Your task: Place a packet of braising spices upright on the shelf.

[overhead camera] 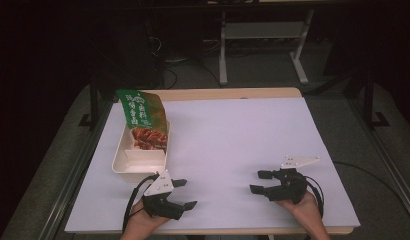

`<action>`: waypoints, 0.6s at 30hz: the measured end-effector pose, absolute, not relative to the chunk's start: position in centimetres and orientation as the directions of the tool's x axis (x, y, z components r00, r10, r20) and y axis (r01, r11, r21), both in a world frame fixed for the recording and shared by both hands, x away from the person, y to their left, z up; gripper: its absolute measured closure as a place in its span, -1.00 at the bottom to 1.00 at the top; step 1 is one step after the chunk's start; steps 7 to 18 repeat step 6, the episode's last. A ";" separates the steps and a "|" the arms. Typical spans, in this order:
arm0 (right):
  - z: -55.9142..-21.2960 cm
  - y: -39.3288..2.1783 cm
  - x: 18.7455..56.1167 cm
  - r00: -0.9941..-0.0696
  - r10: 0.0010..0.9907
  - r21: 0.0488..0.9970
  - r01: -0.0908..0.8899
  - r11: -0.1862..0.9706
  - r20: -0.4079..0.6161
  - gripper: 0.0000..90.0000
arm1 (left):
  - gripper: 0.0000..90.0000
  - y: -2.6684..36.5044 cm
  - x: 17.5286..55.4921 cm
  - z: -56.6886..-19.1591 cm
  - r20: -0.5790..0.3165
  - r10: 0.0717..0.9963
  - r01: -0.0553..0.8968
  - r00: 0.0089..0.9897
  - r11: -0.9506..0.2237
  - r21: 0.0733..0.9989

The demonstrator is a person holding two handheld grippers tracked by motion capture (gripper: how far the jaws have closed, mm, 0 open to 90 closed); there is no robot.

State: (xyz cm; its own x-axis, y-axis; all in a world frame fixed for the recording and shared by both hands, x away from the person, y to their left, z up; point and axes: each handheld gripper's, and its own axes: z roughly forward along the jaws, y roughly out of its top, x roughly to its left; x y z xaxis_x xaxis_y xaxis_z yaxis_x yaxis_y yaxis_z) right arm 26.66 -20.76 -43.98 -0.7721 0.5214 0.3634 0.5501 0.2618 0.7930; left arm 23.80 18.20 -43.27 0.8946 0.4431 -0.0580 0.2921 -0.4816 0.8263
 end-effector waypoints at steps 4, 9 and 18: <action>-44.4 -20.4 26.1 -0.774 0.534 0.789 0.544 0.287 0.340 -0.37 | -0.47 18.2 23.7 -43.3 -0.055 0.443 0.290 0.895 -0.484 0.826; -44.5 -20.2 26.2 -0.774 0.540 0.785 0.544 0.297 0.331 -0.37 | -0.46 18.2 23.6 -43.2 -0.055 0.441 0.287 0.896 -0.479 0.830; -44.5 -20.2 26.2 -0.774 0.540 0.785 0.544 0.297 0.331 -0.37 | -0.46 18.2 23.6 -43.2 -0.055 0.441 0.287 0.896 -0.479 0.830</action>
